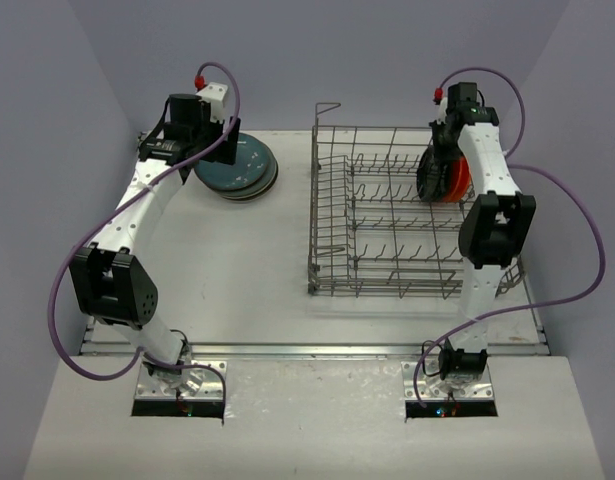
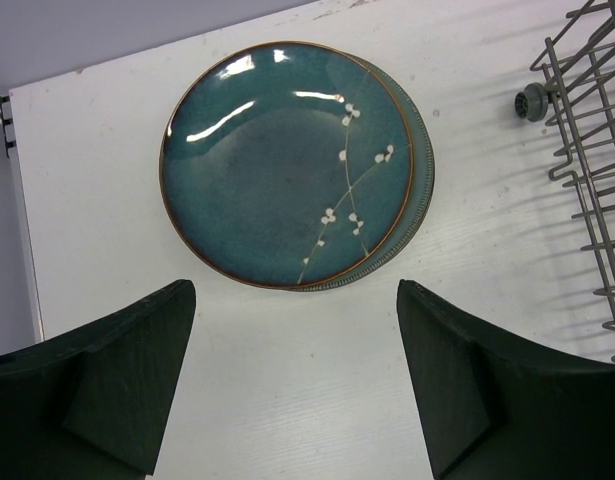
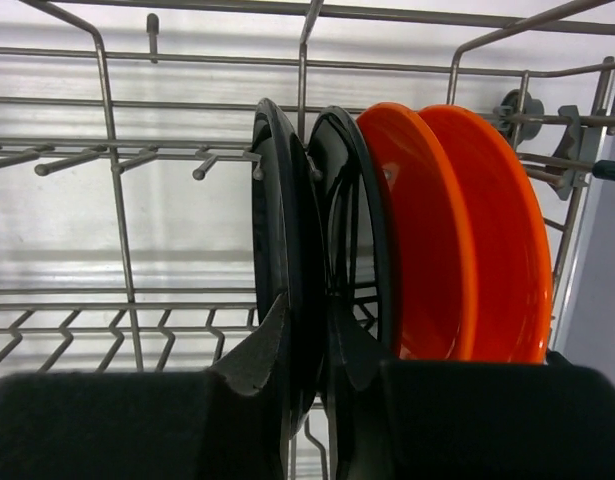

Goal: Unload the plates from the dish rack

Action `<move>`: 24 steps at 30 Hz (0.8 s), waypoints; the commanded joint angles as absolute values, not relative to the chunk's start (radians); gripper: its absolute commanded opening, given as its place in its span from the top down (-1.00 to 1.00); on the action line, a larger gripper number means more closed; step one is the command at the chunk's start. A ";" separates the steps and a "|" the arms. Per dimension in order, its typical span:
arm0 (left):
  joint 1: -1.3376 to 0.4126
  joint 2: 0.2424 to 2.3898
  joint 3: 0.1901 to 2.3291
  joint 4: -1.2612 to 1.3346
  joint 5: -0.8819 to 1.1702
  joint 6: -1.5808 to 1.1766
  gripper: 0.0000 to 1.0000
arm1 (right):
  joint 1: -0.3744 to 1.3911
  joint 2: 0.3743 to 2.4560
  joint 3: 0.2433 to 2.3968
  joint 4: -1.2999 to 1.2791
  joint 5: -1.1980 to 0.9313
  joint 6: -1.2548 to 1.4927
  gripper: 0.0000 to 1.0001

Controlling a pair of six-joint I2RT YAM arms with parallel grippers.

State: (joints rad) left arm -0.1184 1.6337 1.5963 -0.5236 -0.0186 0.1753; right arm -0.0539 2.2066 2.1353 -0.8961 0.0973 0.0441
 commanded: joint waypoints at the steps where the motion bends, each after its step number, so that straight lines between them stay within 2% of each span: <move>1: -0.115 1.623 1.640 -0.500 -0.027 0.169 -0.61 | -0.031 2.174 2.137 -0.829 0.146 -0.026 0.91; 3: -0.115 1.623 1.648 -0.500 -0.022 0.166 -0.63 | -0.016 2.107 2.063 -0.769 0.168 -0.080 1.00; 6: -0.115 1.622 1.662 -0.497 -0.021 0.159 -0.68 | -0.006 2.000 1.988 -0.702 0.203 -0.121 1.00; 11: -0.115 1.602 1.683 -0.483 -0.004 0.143 -0.93 | -0.006 1.899 2.024 -0.709 0.227 -0.164 1.00; 16: -0.115 1.517 1.648 -0.409 0.190 0.111 -1.00 | -0.006 1.776 1.982 -0.650 0.203 -0.216 1.00; 21: -0.116 1.428 1.580 -0.287 0.577 0.053 -0.99 | 0.024 1.645 1.930 -0.641 -0.096 -0.154 1.00; 24: -0.119 1.434 1.581 -0.278 0.774 -0.048 -0.95 | 0.036 1.606 1.920 -0.656 -0.364 -0.075 1.00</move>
State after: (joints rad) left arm -0.1181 1.4759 1.5806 -0.3989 0.4147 0.0743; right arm 0.0048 1.6512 1.9447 -0.6921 -0.0064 -0.1631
